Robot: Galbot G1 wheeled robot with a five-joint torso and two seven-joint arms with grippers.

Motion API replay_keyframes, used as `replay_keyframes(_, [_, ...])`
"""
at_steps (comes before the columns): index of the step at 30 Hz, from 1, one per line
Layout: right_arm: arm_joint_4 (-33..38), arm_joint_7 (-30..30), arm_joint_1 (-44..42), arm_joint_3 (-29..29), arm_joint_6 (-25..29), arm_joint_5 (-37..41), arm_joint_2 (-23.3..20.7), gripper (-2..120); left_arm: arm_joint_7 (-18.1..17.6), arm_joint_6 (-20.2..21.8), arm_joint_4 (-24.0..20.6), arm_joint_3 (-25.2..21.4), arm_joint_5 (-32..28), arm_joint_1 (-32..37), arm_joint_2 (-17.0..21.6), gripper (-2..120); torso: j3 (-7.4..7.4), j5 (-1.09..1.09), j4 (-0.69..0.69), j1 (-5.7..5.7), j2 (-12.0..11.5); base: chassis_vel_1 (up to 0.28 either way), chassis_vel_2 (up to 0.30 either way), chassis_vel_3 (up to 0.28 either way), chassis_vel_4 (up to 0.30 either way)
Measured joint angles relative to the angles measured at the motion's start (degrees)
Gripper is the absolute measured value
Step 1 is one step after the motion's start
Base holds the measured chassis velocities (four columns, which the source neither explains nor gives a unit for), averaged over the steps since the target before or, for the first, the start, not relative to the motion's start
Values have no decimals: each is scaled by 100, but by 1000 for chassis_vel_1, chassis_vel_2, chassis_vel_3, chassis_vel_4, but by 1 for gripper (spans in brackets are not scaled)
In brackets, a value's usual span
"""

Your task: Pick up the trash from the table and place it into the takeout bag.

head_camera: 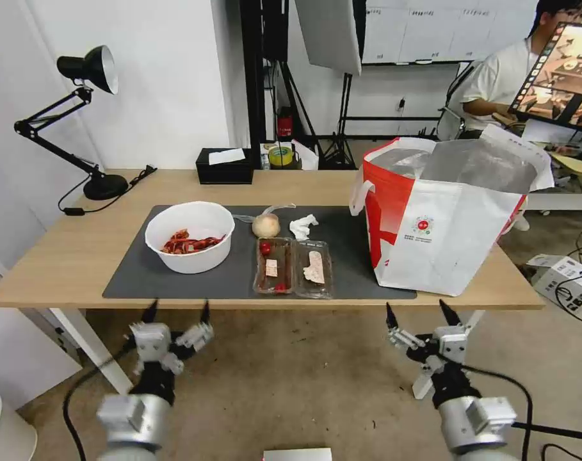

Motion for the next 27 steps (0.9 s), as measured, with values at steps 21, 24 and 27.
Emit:
replay_keyframes(21, [17,48,436,47,-611,1071,-797,100,222,-361,203,-2,66,161,-15,100,0,-2,1,0,0,0,0,0,0])
replay_keyframes(24, [5,46,424,38,-607,1046,-780,100,228,-372,205,11,76,181,-48,100,0,-2,1,0,0,0,0,0,0])
replay_keyframes(27, [-15,43,423,13,-598,1027,-759,100,232,-385,216,27,91,183,-75,100,0,-2,0,0,0,0,0,0,0])
